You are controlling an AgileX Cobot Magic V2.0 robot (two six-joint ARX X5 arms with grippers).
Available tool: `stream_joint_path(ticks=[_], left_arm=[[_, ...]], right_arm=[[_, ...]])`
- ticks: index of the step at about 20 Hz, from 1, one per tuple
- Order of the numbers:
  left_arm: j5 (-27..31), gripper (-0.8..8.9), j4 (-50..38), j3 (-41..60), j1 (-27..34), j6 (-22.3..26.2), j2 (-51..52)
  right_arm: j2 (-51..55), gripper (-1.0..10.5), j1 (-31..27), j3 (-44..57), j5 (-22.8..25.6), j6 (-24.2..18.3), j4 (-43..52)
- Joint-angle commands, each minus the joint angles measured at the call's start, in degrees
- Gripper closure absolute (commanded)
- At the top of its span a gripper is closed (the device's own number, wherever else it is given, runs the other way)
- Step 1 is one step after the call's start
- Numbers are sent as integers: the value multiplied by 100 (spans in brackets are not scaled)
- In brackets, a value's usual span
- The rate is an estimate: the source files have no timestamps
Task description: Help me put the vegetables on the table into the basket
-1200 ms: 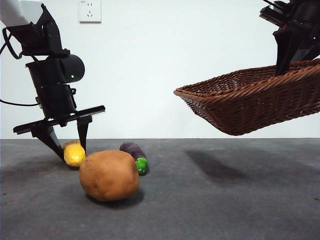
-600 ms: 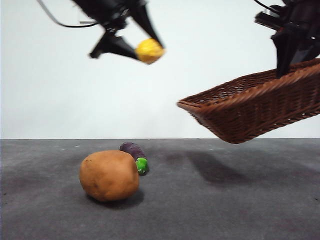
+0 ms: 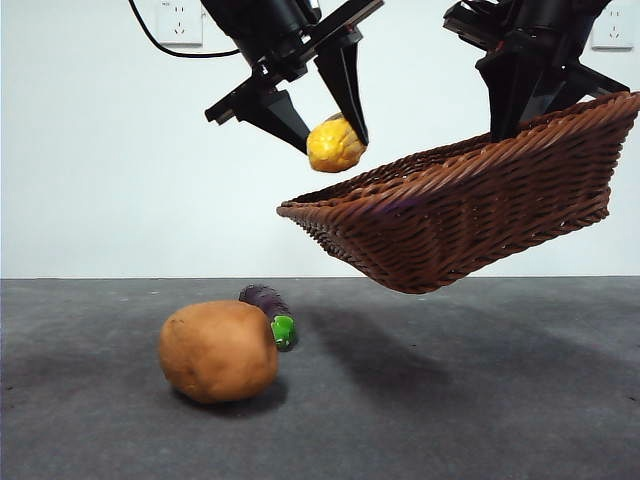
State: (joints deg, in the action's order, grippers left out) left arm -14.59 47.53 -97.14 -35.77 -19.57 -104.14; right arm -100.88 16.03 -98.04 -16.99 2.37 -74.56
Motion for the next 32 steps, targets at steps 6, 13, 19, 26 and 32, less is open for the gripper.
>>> stream_joint_path(ticks=[6, 13, 19, 26, 32], left_arm=[[72, 337, -188, 35, 48, -98, -83], [24, 312, 170, 26, 136, 667, 382], [894, 312, 1720, 28, -48, 1274, 1458], [1209, 312, 2321, 437, -505, 894, 1797], [1349, 311, 953, 2459, -723, -179, 1829]], right_arm=[[68, 964, 13, -15, -647, -114, -46], [68, 964, 2, -15, -374, -114, -61], [68, 964, -175, -15, -291, -162, 42], [68, 964, -800, -15, -295, -271, 44], [68, 964, -1333, -15, -293, -505, -114]])
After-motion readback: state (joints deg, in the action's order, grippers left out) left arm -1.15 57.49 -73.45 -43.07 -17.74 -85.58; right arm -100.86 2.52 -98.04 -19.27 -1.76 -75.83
